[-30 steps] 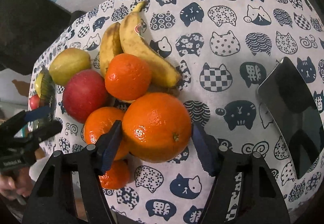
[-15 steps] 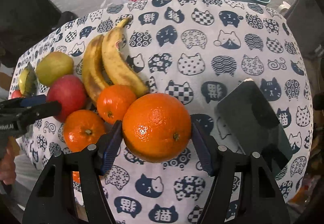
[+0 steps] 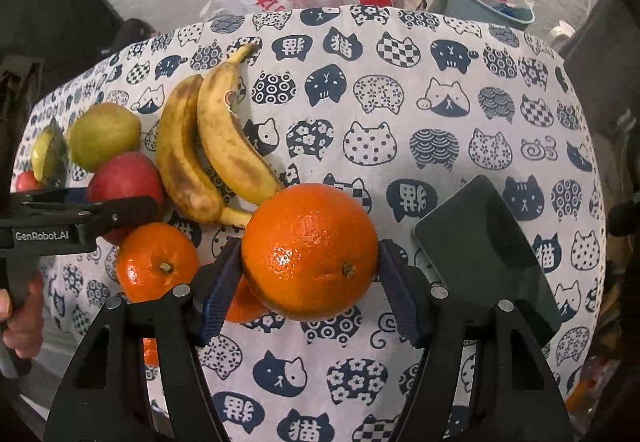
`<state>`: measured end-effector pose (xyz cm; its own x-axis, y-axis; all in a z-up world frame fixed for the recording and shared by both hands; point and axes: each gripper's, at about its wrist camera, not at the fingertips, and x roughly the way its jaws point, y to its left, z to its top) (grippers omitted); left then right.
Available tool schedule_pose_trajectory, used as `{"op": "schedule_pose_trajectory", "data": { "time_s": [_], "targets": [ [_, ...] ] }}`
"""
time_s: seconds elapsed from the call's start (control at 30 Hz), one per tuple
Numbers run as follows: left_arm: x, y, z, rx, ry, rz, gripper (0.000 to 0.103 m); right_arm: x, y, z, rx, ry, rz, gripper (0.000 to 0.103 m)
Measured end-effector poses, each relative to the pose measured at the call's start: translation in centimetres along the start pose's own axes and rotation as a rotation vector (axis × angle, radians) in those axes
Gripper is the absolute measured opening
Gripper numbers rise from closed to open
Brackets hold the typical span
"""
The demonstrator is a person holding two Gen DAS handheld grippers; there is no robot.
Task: Organize fruits
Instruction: 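Grasp a second red apple with the left tool while the right tool grasps a large orange, then carry the apple with the left tool while the right tool carries the orange to the plate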
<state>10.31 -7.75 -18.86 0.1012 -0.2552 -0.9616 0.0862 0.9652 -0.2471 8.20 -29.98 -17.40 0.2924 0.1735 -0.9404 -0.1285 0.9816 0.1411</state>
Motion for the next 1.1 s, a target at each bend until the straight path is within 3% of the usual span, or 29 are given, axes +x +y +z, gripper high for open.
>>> {"op": "schedule_pose_trajectory", "data": {
  "time_s": [0.27,0.63,1.1],
  "targets": [
    [-0.8,0.2,-0.6,0.054,-0.044,0.037,0.073,0.1,1.0,0.3,-0.029,-0.006,-0.006,0.068],
    [-4.9,-0.4,-2.6,0.14,-0.137,0.069,0.073,-1.7,3.0,0.9,-0.075,-0.068,-0.005,0.068],
    [-10.5,1.8,-5.1,0.148,-0.246,0.111,0.073,-4.9,8.0,1.4,-0.153,-0.146,0.042,0.068]
  ]
}}
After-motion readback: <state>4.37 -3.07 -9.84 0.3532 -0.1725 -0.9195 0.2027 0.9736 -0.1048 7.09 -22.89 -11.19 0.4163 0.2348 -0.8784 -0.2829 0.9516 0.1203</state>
